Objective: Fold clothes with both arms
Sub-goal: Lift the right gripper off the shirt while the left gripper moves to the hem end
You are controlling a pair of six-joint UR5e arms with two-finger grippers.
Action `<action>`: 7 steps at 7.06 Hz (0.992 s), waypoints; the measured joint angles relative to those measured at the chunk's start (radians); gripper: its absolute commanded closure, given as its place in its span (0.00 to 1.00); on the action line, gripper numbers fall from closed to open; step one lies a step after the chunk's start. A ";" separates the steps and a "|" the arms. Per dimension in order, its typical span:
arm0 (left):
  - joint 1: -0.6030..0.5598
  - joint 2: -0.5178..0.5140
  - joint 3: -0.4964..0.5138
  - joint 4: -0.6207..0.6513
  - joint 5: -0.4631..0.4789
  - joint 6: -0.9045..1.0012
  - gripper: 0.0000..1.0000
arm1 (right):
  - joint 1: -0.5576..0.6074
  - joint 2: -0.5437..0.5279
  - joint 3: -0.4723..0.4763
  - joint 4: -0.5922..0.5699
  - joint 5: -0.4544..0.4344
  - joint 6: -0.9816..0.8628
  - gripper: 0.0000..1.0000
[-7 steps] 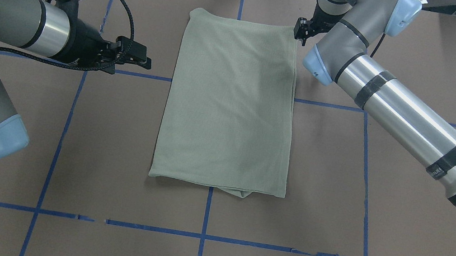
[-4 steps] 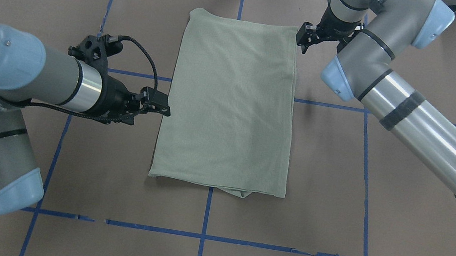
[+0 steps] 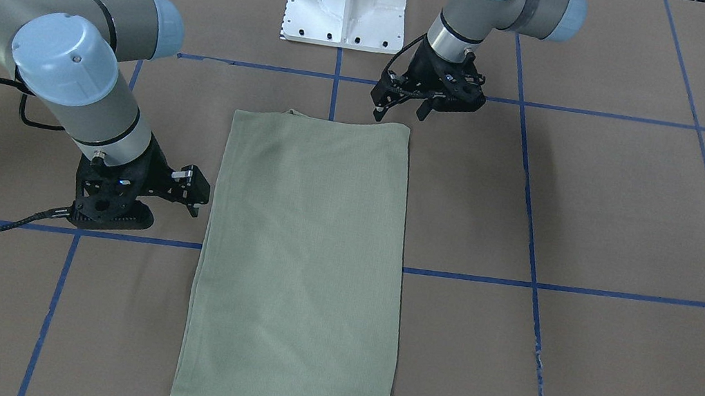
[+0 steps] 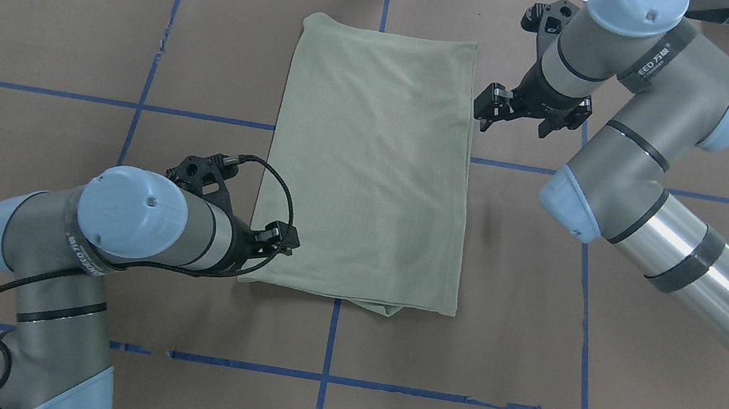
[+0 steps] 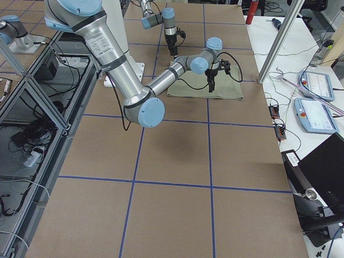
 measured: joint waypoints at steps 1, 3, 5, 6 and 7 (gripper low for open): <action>0.006 -0.011 0.037 0.011 0.016 -0.009 0.01 | -0.012 -0.008 0.011 0.003 -0.003 0.017 0.00; 0.021 -0.016 0.066 0.018 0.032 -0.014 0.01 | -0.021 -0.012 0.012 0.005 -0.008 0.027 0.00; 0.035 -0.019 0.079 0.019 0.035 -0.013 0.03 | -0.022 -0.015 0.011 0.005 -0.009 0.028 0.00; 0.039 -0.024 0.084 0.020 0.034 -0.013 0.06 | -0.023 -0.017 0.011 0.005 -0.009 0.028 0.00; 0.041 -0.030 0.088 0.020 0.034 -0.012 0.12 | -0.023 -0.018 0.011 0.006 -0.009 0.027 0.00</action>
